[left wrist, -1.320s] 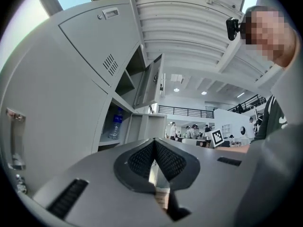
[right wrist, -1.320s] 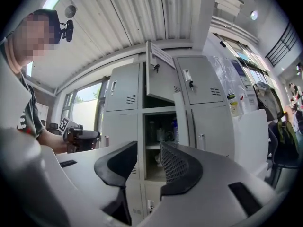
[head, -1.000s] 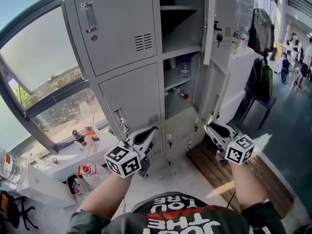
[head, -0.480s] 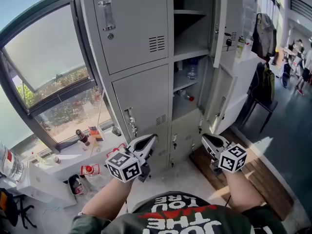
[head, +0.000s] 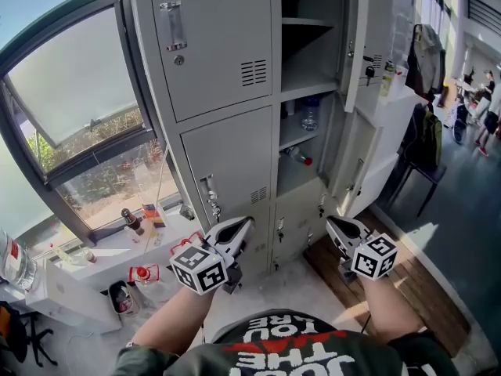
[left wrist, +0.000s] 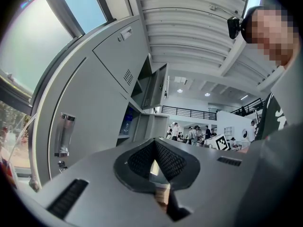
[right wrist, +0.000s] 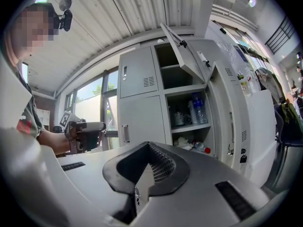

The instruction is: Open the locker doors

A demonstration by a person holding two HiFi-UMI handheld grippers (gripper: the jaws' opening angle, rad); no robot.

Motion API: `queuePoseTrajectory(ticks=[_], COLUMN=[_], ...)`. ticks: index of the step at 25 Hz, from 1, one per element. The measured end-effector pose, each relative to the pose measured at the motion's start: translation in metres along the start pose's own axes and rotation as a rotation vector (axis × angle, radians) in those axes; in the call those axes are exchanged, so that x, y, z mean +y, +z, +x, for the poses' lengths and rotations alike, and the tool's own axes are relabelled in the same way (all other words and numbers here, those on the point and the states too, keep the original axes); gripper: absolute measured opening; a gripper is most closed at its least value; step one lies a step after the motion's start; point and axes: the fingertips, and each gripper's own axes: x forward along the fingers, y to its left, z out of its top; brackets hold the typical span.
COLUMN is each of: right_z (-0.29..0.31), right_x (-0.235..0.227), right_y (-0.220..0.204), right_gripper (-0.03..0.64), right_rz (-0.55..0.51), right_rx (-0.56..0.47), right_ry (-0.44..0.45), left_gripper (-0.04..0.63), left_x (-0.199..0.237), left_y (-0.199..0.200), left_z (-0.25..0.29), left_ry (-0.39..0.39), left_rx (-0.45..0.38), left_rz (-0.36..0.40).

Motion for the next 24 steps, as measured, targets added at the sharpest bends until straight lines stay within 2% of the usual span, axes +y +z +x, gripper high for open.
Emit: queuePoseTrajectory(ticks=[24], right_z=[0.015], right_x=[0.003], right_y=[-0.002], right_gripper=[0.032], right_rz=[-0.014], right_rx=[0.014], right_ry=[0.029], left_gripper=[0.0], left_x=[0.007], left_y=[-0.002], left_z=[0.004], left_ry=[0.002], left_rx=[0.004], left_rz=[-0.007])
